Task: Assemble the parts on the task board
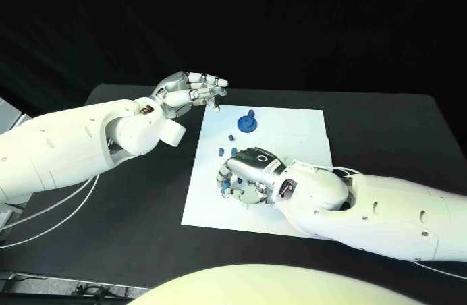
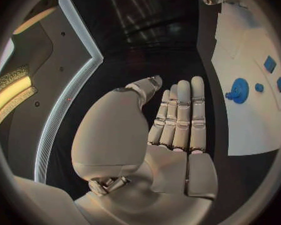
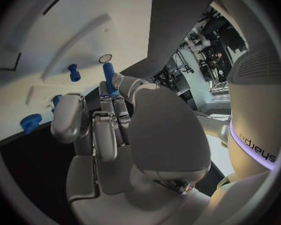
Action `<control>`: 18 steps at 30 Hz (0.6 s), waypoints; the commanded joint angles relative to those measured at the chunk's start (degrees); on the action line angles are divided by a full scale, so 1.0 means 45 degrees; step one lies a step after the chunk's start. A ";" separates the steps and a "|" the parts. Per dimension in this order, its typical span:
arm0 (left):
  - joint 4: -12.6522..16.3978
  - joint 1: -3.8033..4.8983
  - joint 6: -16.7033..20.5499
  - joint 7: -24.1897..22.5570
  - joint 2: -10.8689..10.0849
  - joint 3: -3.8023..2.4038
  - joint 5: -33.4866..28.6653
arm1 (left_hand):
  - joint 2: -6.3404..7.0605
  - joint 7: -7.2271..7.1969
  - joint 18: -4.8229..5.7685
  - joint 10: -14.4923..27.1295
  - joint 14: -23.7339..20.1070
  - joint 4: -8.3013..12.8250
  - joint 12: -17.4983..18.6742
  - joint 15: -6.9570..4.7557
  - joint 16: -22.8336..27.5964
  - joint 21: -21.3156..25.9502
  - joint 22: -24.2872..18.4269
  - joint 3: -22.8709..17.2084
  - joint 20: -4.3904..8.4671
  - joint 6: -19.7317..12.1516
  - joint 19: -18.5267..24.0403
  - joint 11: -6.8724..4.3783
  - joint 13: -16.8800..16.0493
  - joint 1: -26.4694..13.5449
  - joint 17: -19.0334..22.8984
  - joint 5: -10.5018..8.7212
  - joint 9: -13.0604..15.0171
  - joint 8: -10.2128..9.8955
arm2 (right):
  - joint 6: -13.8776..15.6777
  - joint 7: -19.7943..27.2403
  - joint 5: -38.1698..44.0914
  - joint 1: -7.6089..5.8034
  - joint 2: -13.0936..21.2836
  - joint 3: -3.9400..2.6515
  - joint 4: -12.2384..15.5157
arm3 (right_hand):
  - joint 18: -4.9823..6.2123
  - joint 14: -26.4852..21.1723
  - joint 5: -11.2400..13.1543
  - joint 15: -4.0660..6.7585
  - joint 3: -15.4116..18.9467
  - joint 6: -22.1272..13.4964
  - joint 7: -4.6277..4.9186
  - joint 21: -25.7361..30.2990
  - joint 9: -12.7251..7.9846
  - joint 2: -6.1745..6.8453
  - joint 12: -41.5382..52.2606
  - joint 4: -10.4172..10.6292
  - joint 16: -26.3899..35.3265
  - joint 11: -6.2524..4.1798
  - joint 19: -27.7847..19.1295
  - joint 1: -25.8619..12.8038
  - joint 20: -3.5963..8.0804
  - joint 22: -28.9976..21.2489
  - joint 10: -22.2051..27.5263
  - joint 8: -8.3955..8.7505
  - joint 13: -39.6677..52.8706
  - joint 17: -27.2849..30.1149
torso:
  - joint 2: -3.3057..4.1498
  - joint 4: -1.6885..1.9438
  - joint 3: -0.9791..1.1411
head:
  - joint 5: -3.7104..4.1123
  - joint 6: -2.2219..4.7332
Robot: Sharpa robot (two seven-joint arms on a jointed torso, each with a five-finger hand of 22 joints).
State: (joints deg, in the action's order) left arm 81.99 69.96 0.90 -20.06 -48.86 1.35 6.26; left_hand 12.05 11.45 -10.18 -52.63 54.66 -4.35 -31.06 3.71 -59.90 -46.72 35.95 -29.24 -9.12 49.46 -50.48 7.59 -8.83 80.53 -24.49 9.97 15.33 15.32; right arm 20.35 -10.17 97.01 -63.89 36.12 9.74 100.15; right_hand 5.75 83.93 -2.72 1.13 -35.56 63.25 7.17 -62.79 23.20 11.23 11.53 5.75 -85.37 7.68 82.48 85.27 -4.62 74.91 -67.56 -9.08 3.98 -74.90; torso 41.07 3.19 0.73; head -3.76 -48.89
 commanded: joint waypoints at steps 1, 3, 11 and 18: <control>0.0016 0.0006 -0.0243 -0.0053 0.0032 -0.0012 0.0026 | -0.0111 0.0001 -0.0073 0.0038 -0.0001 -0.0008 -0.0068 -0.0001 0.0065 0.0055 -0.0014 0.0082 -0.0007 -0.0072 -0.0106 0.0009 -0.0018 -0.0016 0.0015 0.0008 -0.0013 0.0004 | -0.0324 0.0143 0.0098 0.0041 -0.0027 0.0013 -0.0030 | -0.0212 0.0793 -0.0075 0.0030 -0.0319 0.0013 0.0088 0.0042 0.0011 -0.0127 0.0052 -0.0398 -0.0022 -0.1001 -0.0017 -0.0036 0.0054 0.1551 -0.1085 -0.0032 0.0530 -0.0598 | -0.0007 -0.0012 0.0000 | -0.0066 -0.0051; 0.0010 0.0006 -0.0247 -0.0050 0.0032 -0.0012 0.0026 | -0.0111 0.0001 -0.0073 0.0038 -0.0001 -0.0008 -0.0068 -0.0001 0.0065 0.0055 -0.0014 0.0082 -0.0007 -0.0072 -0.0106 0.0009 -0.0018 -0.0016 0.0015 0.0008 -0.0013 0.0004 | -0.0375 0.0136 0.0107 0.0058 -0.0031 0.0021 -0.0035 | -0.0212 0.0793 -0.0075 0.0030 -0.0319 0.0013 0.0088 0.0042 0.0011 -0.0127 0.0052 -0.0398 -0.0022 -0.1001 -0.0017 -0.0036 0.0054 0.1551 -0.1085 -0.0032 0.0530 -0.0598 | -0.0009 -0.0012 0.0001 | -0.0078 -0.0057; 0.0004 0.0006 -0.0248 -0.0041 0.0024 -0.0012 0.0027 | -0.0111 0.0001 -0.0073 0.0038 -0.0001 -0.0008 -0.0068 -0.0001 0.0065 0.0055 -0.0014 0.0082 -0.0007 -0.0072 -0.0106 0.0009 -0.0018 -0.0016 0.0015 0.0008 -0.0013 0.0004 | -0.0638 0.0099 0.0143 0.0083 -0.0010 0.0046 -0.0050 | -0.0211 0.0791 -0.0076 0.0025 -0.0334 0.0014 0.0093 0.0053 0.0018 -0.0125 0.0039 -0.0426 -0.0017 -0.0996 -0.0021 -0.0082 0.0049 0.1553 -0.1089 -0.0034 0.0542 -0.0588 | -0.0007 -0.0009 -0.0012 | -0.0101 -0.0092; 0.0002 0.0006 -0.0248 -0.0034 0.0014 -0.0011 0.0027 | -0.0111 0.0001 -0.0073 0.0038 -0.0001 -0.0008 -0.0068 -0.0001 0.0065 0.0055 -0.0014 0.0082 -0.0007 -0.0072 -0.0106 0.0009 -0.0018 -0.0016 0.0015 0.0008 -0.0013 0.0004 | -0.0878 0.0009 0.0246 0.0086 0.0022 0.0060 -0.0075 | -0.0208 0.0789 -0.0077 0.0024 -0.0344 0.0013 0.0093 0.0068 0.0021 -0.0118 0.0031 -0.0453 -0.0014 -0.0994 -0.0026 -0.0100 0.0047 0.1552 -0.1091 -0.0035 0.0549 -0.0579 | -0.0011 -0.0004 -0.0011 | -0.0102 -0.0094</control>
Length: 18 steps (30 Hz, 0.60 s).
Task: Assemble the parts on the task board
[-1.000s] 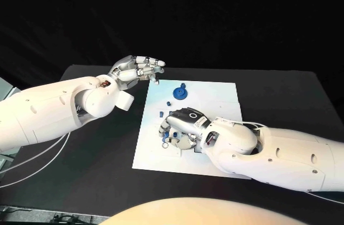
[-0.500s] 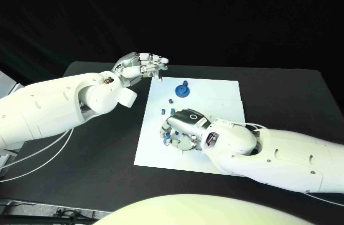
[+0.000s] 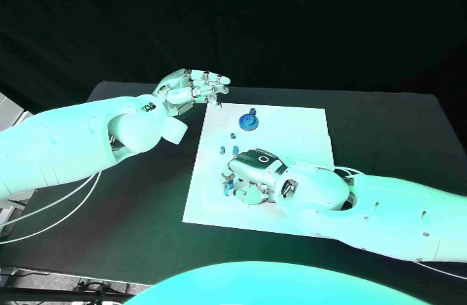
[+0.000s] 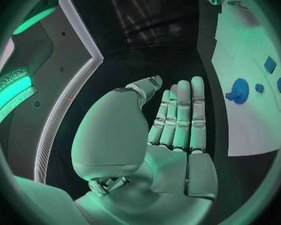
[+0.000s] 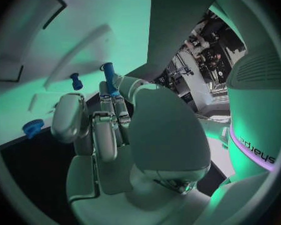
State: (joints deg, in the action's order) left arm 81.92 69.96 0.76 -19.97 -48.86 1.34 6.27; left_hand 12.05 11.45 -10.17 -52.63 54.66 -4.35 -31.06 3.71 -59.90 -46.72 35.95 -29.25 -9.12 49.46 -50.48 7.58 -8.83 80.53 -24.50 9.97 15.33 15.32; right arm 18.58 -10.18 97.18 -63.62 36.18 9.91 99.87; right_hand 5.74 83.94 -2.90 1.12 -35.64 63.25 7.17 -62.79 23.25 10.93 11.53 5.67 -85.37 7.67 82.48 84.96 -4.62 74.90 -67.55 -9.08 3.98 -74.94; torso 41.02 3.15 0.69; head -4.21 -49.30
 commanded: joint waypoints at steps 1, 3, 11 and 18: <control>0.0016 0.0006 -0.0217 -0.0053 0.0012 -0.0008 0.0023 | -0.0110 0.0002 -0.0075 0.0038 -0.0001 -0.0008 -0.0068 -0.0001 0.0065 0.0055 -0.0014 0.0082 -0.0007 -0.0072 -0.0106 0.0010 -0.0018 -0.0016 0.0017 0.0008 -0.0013 0.0004 | -0.0499 -0.0037 0.0259 0.0025 0.0008 0.0024 -0.0020 | -0.0208 0.0788 -0.0038 0.0025 -0.0327 0.0014 0.0092 0.0068 0.0010 -0.0050 0.0032 -0.0435 -0.0014 -0.0993 -0.0026 -0.0031 0.0047 0.1554 -0.1093 -0.0035 0.0550 -0.0570 | 0.0004 -0.0001 0.0000 | -0.0004 -0.0004; 0.0016 0.0006 -0.0217 -0.0052 0.0010 -0.0008 0.0023 | -0.0110 0.0002 -0.0075 0.0038 -0.0001 -0.0008 -0.0068 -0.0001 0.0065 0.0055 -0.0014 0.0082 -0.0007 -0.0072 -0.0106 0.0010 -0.0018 -0.0016 0.0017 0.0008 -0.0013 0.0004 | -0.0510 -0.0144 0.0393 0.0025 -0.0002 0.0026 -0.0033 | -0.0208 0.0788 -0.0038 0.0025 -0.0327 0.0014 0.0092 0.0068 0.0010 -0.0050 0.0032 -0.0435 -0.0014 -0.0993 -0.0026 -0.0031 0.0047 0.1554 -0.1093 -0.0035 0.0550 -0.0570 | 0.0003 -0.0004 0.0003 | -0.0005 -0.0002; 0.0016 0.0006 -0.0227 -0.0046 0.0006 -0.0008 0.0022 | -0.0110 0.0002 -0.0075 0.0038 -0.0001 -0.0008 -0.0068 -0.0001 0.0065 0.0055 -0.0014 0.0082 -0.0007 -0.0072 -0.0106 0.0010 -0.0018 -0.0016 0.0017 0.0008 -0.0013 0.0004 | -0.0301 -0.0666 0.1013 0.0081 -0.0190 0.0047 -0.0079 | -0.0200 0.0779 -0.0033 0.0018 -0.0334 0.0006 0.0100 0.0113 0.0020 -0.0019 0.0005 -0.0493 0.0002 -0.0988 -0.0042 -0.0124 0.0041 0.1551 -0.1093 -0.0033 0.0572 -0.0530 | 0.0012 -0.0004 0.0010 | 0.0018 0.0041; 0.0015 0.0006 -0.0234 -0.0035 0.0009 -0.0008 0.0022 | -0.0109 0.0002 -0.0075 0.0045 -0.0002 -0.0020 -0.0077 0.0001 0.0070 0.0075 -0.0028 0.0100 -0.0009 -0.0075 -0.0117 0.0011 -0.0021 -0.0021 0.0020 0.0006 -0.0014 0.0009 | -0.0247 -0.0866 0.1287 0.0173 -0.0332 0.0054 -0.0082 | -0.0196 0.0776 -0.0031 0.0014 -0.0327 -0.0009 0.0101 0.0137 0.0027 0.0032 -0.0023 -0.0555 0.0010 -0.0987 -0.0050 -0.0217 0.0034 0.1554 -0.1087 -0.0026 0.0595 -0.0513 | 0.0001 -0.0003 0.0004 | 0.0039 0.0043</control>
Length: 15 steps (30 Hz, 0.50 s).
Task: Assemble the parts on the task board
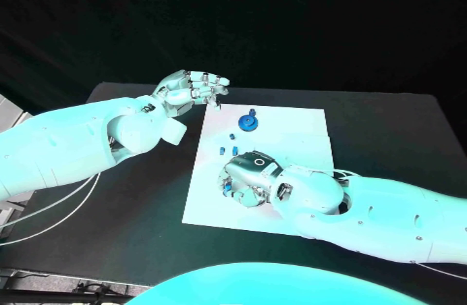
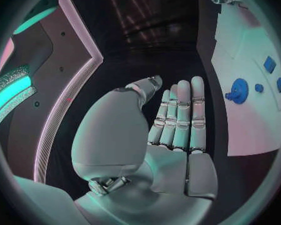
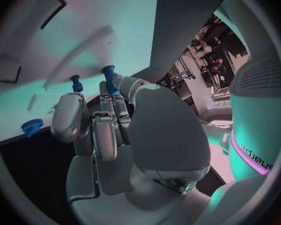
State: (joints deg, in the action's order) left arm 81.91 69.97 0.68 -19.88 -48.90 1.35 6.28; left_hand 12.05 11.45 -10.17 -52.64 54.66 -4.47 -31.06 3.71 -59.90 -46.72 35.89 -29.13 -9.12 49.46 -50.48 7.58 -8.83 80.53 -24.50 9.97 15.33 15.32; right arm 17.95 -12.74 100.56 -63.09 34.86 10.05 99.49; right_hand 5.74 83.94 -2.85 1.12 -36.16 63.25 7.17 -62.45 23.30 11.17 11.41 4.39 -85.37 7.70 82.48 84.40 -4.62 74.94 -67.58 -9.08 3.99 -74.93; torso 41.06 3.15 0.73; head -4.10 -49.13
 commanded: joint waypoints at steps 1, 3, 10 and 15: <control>0.0016 0.0006 -0.0219 -0.0053 0.0019 -0.0010 0.0020 | -0.0109 0.0002 -0.0074 0.0045 -0.0002 0.0005 -0.0077 0.0001 0.0070 0.0075 -0.0013 0.0075 -0.0009 -0.0075 -0.0117 0.0011 -0.0021 -0.0021 0.0020 0.0006 -0.0015 0.0009 | -0.0106 -0.0286 0.0549 0.0064 -0.0052 0.0024 0.0002 | -0.0195 0.0775 -0.0042 0.0016 -0.0210 -0.0010 0.0100 0.0063 0.0017 -0.0021 0.0002 -0.0272 0.0010 -0.0994 -0.0050 -0.0096 0.0034 0.1545 -0.1081 -0.0026 0.0593 -0.0514 | -0.0010 -0.0002 -0.0006 | 0.0017 0.0006; 0.0015 0.0006 -0.0221 -0.0049 0.0019 -0.0010 0.0020 | -0.0109 0.0002 -0.0074 0.0045 -0.0002 0.0005 -0.0077 0.0001 0.0070 0.0075 -0.0013 0.0075 -0.0009 -0.0075 -0.0117 0.0011 -0.0021 -0.0021 0.0020 0.0006 -0.0015 0.0009 | -0.0116 -0.0209 0.0506 0.0075 -0.0075 0.0026 -0.0008 | -0.0192 0.0772 -0.0043 0.0013 -0.0196 -0.0027 0.0103 0.0087 0.0017 0.0013 -0.0015 -0.0298 0.0016 -0.0991 -0.0058 -0.0152 0.0030 0.1542 -0.1072 -0.0016 0.0603 -0.0499 | -0.0012 -0.0003 -0.0009 | 0.0019 0.0008; 0.0015 0.0006 -0.0225 -0.0041 0.0020 -0.0010 0.0019 | -0.0111 0.0002 -0.0074 0.0048 -0.0002 -0.0003 -0.0079 0.0002 0.0072 0.0082 -0.0017 0.0081 -0.0009 -0.0076 -0.0120 0.0012 -0.0021 -0.0025 0.0021 0.0005 -0.0015 0.0010 | -0.0156 0.0150 0.0247 0.0089 -0.0112 0.0045 -0.0090 | -0.0088 0.0697 -0.1014 -0.0368 0.0493 -0.1050 0.0297 0.0964 -0.0149 0.0959 -0.1049 -0.0114 0.0130 -0.0549 -0.0313 -0.1579 -0.0263 0.1307 0.0524 0.0549 0.0260 -0.0217 | -0.0019 -0.0009 -0.0008 | 0.0039 0.0005; 0.0018 0.0006 -0.0232 -0.0026 0.0005 -0.0010 0.0018 | -0.0111 0.0002 -0.0074 0.0048 -0.0002 -0.0003 -0.0079 0.0002 0.0072 0.0082 -0.0017 0.0081 -0.0009 -0.0076 -0.0120 0.0012 -0.0021 -0.0025 0.0021 0.0005 -0.0015 0.0010 | 0.0144 0.0260 0.0180 0.0091 -0.0036 0.0054 -0.0110 | 0.0184 0.0476 -0.1040 -0.0542 0.1705 -0.1693 0.0298 0.2726 -0.0235 0.0899 -0.1275 -0.0175 0.0506 -0.0324 -0.0762 -0.1615 -0.0473 0.0700 0.2023 0.0861 -0.0031 0.0609 | -0.0011 -0.0005 -0.0006 | 0.0063 0.0024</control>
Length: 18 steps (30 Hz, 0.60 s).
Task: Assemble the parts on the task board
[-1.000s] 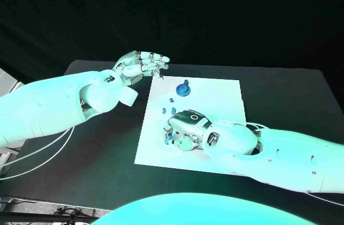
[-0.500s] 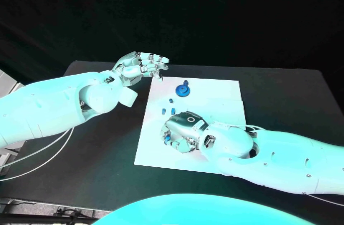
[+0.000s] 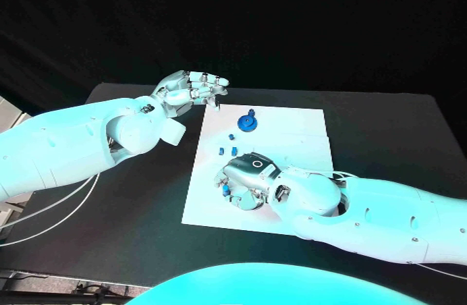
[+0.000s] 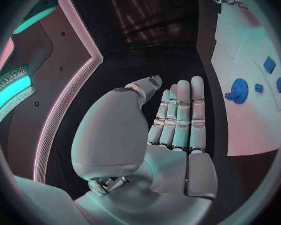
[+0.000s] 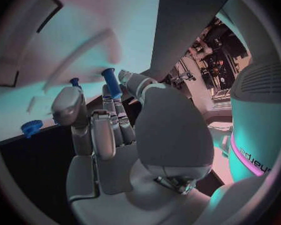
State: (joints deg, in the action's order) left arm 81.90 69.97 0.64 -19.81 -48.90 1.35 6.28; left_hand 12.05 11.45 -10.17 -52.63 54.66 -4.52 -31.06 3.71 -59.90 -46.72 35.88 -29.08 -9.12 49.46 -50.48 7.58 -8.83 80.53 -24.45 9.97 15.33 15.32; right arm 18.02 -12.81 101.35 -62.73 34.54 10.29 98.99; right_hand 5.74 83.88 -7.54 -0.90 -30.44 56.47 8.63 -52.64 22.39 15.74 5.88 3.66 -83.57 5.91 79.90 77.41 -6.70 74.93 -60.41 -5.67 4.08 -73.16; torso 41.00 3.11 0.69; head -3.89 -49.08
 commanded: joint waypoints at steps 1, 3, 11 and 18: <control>0.0022 0.0006 -0.0222 -0.0038 0.0002 -0.0010 0.0017 | -0.0111 0.0003 -0.0074 0.0048 -0.0003 0.0008 -0.0079 0.0002 0.0072 0.0082 -0.0016 0.0070 -0.0009 -0.0076 -0.0120 0.0012 -0.0021 -0.0025 0.0011 0.0005 -0.0016 0.0010 | 0.0267 0.0295 -0.0003 0.0013 0.0072 0.0001 0.0010 | 0.0219 0.0462 -0.0006 -0.0123 0.0787 -0.0267 -0.0069 0.0807 -0.0052 -0.0216 0.0012 -0.0007 0.0167 0.0109 -0.0245 0.0034 -0.0041 0.0598 0.0639 0.0145 -0.0048 0.0354 | 0.0005 0.0003 0.0006 | 0.0035 0.0025; 0.0023 0.0006 -0.0221 -0.0032 -0.0004 -0.0010 0.0017 | -0.0111 0.0003 -0.0074 0.0048 -0.0003 0.0008 -0.0079 0.0002 0.0072 0.0082 -0.0016 0.0070 -0.0009 -0.0076 -0.0120 0.0012 -0.0021 -0.0025 0.0011 0.0005 -0.0016 0.0010 | 0.0488 0.0330 -0.0010 0.0013 0.0128 0.0002 0.0040 | 0.0249 0.0425 -0.0057 -0.0152 0.1580 -0.0374 -0.0070 0.1162 -0.0087 -0.0478 0.0158 0.0046 0.0253 0.0177 -0.0300 0.0288 -0.0108 0.0442 0.1013 0.0206 -0.0031 0.0529 | 0.0007 0.0002 0.0008 | 0.0044 0.0035; 0.0019 0.0006 -0.0229 -0.0026 -0.0021 -0.0010 0.0017 | -0.0111 0.0003 -0.0074 0.0048 -0.0003 0.0008 -0.0079 0.0002 0.0072 0.0082 -0.0016 0.0070 -0.0009 -0.0076 -0.0120 0.0012 -0.0021 -0.0025 0.0011 0.0005 -0.0016 0.0010 | 0.1460 0.0552 -0.0204 -0.0034 0.0802 -0.0028 0.0580 | 0.0407 0.0278 -0.0310 -0.0266 0.5537 -0.0928 -0.0209 0.2478 -0.0375 -0.0967 0.1526 0.2099 0.0593 0.0292 -0.0368 0.2288 -0.0177 -0.0166 0.2431 0.0380 0.0008 0.1205 | -0.0017 -0.0001 0.0000 | 0.0157 0.0116; 0.0015 0.0005 -0.0233 -0.0027 -0.0049 -0.0008 0.0009 | -0.0111 0.0003 -0.0074 0.0048 -0.0003 0.0008 -0.0079 0.0002 0.0072 0.0082 -0.0016 0.0070 -0.0009 -0.0076 -0.0120 0.0012 -0.0021 -0.0025 0.0011 0.0005 -0.0016 0.0010 | 0.1944 0.0886 -0.1856 -0.0528 0.2301 -0.0203 0.1480 | 0.0406 0.0302 -0.0382 -0.0216 0.5956 -0.1143 -0.0152 0.2522 -0.0459 -0.0936 0.2085 0.2885 0.0578 0.0224 -0.0281 0.2774 -0.0140 -0.0208 0.2401 0.0403 0.0033 0.1175 | -0.0036 -0.0049 -0.0007 | 0.0380 0.0250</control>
State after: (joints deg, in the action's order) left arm 81.89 69.96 0.55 -19.67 -49.16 1.37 6.28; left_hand 12.05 11.45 -10.17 -52.64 54.66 -4.51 -31.06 3.71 -59.90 -46.72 35.89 -29.08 -9.12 49.46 -50.48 7.58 -8.83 80.53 -24.45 9.97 15.33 15.32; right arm 24.03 -10.75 98.24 -64.80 44.28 9.46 105.10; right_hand 6.72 84.02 -9.01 -1.65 -3.63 51.54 8.02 -41.54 20.37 11.62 15.15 16.38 -81.03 7.13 78.26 89.58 -7.39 74.03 -49.47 -4.13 4.15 -67.78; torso 40.90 3.05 0.69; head -2.68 -48.23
